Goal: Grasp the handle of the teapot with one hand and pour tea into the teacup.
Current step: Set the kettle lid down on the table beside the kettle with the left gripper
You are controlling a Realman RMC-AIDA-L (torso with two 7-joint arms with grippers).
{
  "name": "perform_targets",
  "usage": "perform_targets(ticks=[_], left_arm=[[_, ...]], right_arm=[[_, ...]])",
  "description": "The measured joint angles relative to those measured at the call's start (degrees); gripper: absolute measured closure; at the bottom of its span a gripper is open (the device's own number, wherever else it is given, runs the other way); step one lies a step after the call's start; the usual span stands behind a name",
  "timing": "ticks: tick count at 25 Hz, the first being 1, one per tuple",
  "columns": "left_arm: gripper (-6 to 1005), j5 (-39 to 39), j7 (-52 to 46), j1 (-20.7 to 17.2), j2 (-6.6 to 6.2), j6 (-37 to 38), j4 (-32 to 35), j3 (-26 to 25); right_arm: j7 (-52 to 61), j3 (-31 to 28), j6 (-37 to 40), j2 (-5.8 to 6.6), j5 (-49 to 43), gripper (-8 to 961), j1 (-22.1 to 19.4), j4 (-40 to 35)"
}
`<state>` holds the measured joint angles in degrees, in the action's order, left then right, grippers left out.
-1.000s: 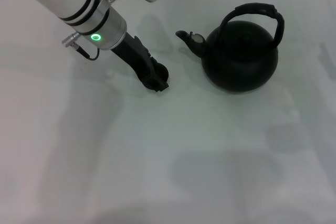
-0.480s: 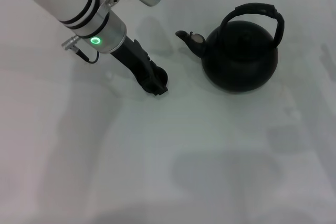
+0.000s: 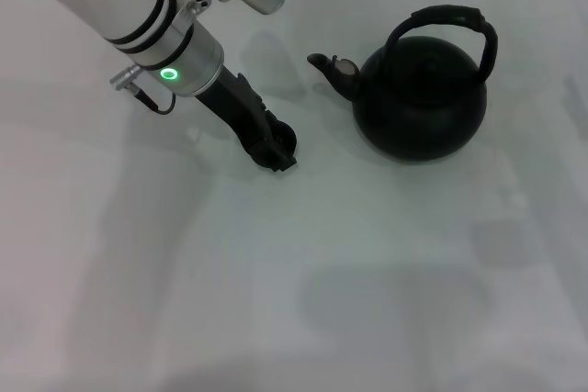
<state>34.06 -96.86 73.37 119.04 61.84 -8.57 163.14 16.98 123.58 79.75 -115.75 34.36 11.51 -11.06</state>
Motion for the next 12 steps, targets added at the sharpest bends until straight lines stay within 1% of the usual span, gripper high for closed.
perform_targets(ticks=[12], left_arm=[[296,0.0,-0.1,-0.1,-0.04,0.0,0.0,0.0]], right_arm=[[0.0,0.1,-0.2,0.0,0.0,113,0.0,0.1]])
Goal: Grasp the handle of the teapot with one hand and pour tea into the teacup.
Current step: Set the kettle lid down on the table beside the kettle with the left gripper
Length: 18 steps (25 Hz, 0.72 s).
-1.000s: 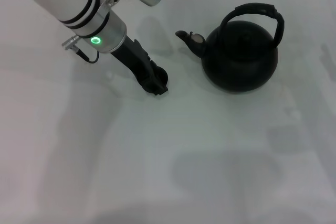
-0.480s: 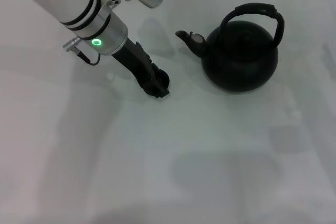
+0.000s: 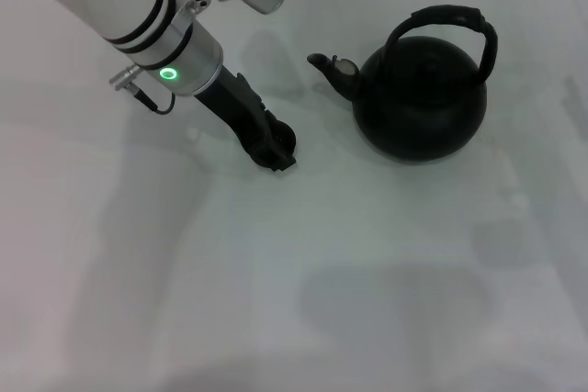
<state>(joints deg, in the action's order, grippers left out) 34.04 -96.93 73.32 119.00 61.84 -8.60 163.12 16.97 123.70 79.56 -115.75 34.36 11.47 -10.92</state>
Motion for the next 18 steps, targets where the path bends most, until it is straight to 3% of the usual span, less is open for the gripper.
perform_targets(ticks=[18], left_arm=[[260,-0.5,-0.6,0.1,-0.09,-0.6,-0.3,0.0]], right_arm=[[0.0,0.1,0.3,0.0,0.0,117,0.0,-0.2]])
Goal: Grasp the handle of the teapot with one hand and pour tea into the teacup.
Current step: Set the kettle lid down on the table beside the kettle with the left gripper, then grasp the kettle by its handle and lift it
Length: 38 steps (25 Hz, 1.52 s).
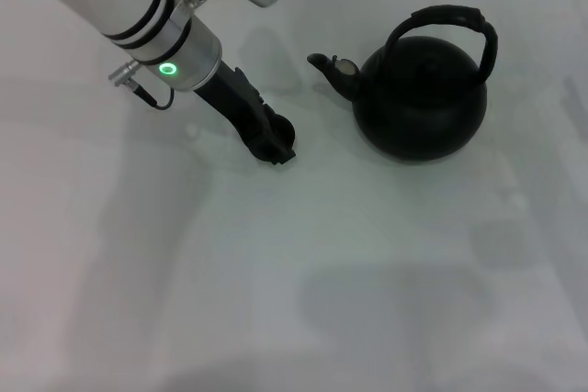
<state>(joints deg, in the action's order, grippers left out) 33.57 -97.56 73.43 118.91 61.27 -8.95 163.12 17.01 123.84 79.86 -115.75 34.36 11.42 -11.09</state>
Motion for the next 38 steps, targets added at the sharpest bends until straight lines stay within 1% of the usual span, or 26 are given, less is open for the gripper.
perform_targets(ticks=[9,15,18,26,31,38], left_arm=[[213,0.6,-0.1,1.0,0.03,0.0,0.1,0.0],[107,0.2,-0.1,1.9,-0.11,0.6,-0.2,0.0],[107,0.2,-0.4,2.8,-0.18,0.8,-0.3,0.0],[106,-1.4,-0.4,3.2,-0.17,1.0,-0.4,-0.1],[106,-4.6,-0.2,2.5,-0.17,1.4,-2.8,-0.1],[107,-9.1,1.2,0.5,-0.2,1.7,-4.8,-0.1]], right_arm=[[0.0,-0.3,-0.2,0.0,0.0,118,0.2,0.1],[0.0,-0.3,-0.3,0.0,0.0,120,0.4,0.2],[0.0,-0.3,-0.3,0.06,0.0,120,0.5,0.3],[0.0,-1.7,-0.4,0.16,0.1,122,0.6,0.5],[-0.2,-1.9,-0.5,0.17,0.1,122,0.7,0.6],[-0.4,-2.6,-1.0,0.18,0.1,124,1.1,0.7]])
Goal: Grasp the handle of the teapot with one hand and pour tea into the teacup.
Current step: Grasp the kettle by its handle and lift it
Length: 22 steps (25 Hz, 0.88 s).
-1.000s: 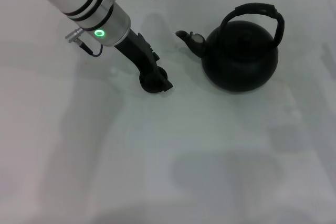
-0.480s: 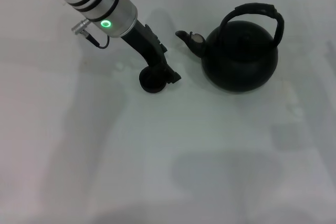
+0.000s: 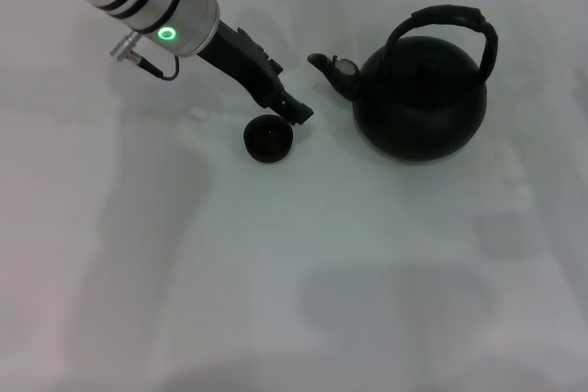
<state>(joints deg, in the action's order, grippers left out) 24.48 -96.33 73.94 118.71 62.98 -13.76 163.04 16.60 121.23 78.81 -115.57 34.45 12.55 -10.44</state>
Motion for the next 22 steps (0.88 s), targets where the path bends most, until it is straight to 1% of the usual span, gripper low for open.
perform_targets(ticks=[4,9,18,19,22], left_arm=[[108,-3.5,1.4,-1.2,-0.05,0.8,-1.5,0.0],[108,-11.4,6.8,-3.5,-0.09,6.1,-4.5,0.0],[106,-17.8,11.1,-5.4,-0.15,8.8,-6.7,0.0],[106,-20.7,13.2,-6.3,-0.15,9.6,-7.3,0.0],[106,-25.1,16.3,-8.0,-0.15,10.2,-8.0,0.0]], right_arm=[[0.0,-0.2,-0.1,0.06,0.0,125,0.1,0.0],[-0.1,-0.5,-0.2,0.08,0.0,125,0.2,0.0],[0.1,-0.5,-0.3,0.08,0.0,127,0.2,0.0],[0.1,-0.5,-0.3,0.08,0.0,127,0.2,0.0],[0.2,-0.5,-0.3,0.08,0.0,128,0.2,0.0]])
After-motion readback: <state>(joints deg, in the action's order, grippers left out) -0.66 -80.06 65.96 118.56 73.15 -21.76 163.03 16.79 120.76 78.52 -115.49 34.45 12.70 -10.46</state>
